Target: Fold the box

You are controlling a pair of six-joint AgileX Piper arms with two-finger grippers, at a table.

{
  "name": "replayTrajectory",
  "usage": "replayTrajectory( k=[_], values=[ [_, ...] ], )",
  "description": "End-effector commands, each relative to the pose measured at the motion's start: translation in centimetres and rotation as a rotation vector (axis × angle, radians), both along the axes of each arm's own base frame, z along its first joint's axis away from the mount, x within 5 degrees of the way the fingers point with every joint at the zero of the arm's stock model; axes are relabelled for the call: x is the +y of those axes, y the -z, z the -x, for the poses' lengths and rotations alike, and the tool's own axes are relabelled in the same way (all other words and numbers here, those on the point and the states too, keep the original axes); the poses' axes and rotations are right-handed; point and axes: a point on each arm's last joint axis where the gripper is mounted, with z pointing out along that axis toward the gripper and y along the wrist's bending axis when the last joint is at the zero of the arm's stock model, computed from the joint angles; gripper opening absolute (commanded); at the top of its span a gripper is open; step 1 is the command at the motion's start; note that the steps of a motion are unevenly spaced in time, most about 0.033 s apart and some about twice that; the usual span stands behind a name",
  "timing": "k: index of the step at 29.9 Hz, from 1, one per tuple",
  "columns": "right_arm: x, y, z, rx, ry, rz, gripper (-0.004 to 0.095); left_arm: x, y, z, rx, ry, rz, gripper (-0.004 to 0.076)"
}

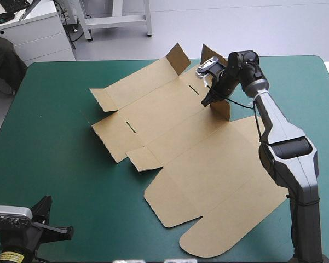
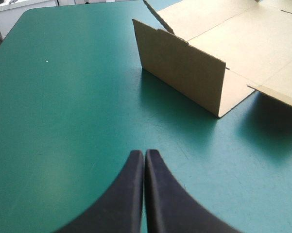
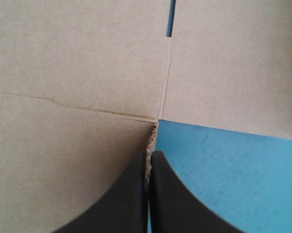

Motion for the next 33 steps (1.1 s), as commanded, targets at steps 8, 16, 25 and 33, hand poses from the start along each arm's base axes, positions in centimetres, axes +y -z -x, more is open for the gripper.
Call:
replayTrajectory(
  k=[8, 16, 25, 33],
  values=[
    [4.4, -5.0, 3.3, -0.175, -0.261, 0.159, -0.002, 0.0, -1.6, -0.1, -0.087, -0.011, 0.026, -0.001],
    [6.6, -5.1, 4.3, -0.201, -0.471, 0.127, -0.0021, 0.0, -1.6, -0.1, -0.087, -0.011, 0.026, -0.001],
    [9.2, -5.6, 5.7, -0.268, -0.738, 0.066, -0.0021, 0.0, -1.6, -0.1, -0.087, -0.011, 0.026, -0.001],
    [9.9, -6.6, 6.5, -0.316, -0.831, 0.043, -0.0021, 0.0, -1.6, -0.1, -0.087, -0.011, 0.026, -0.001]
  ],
)
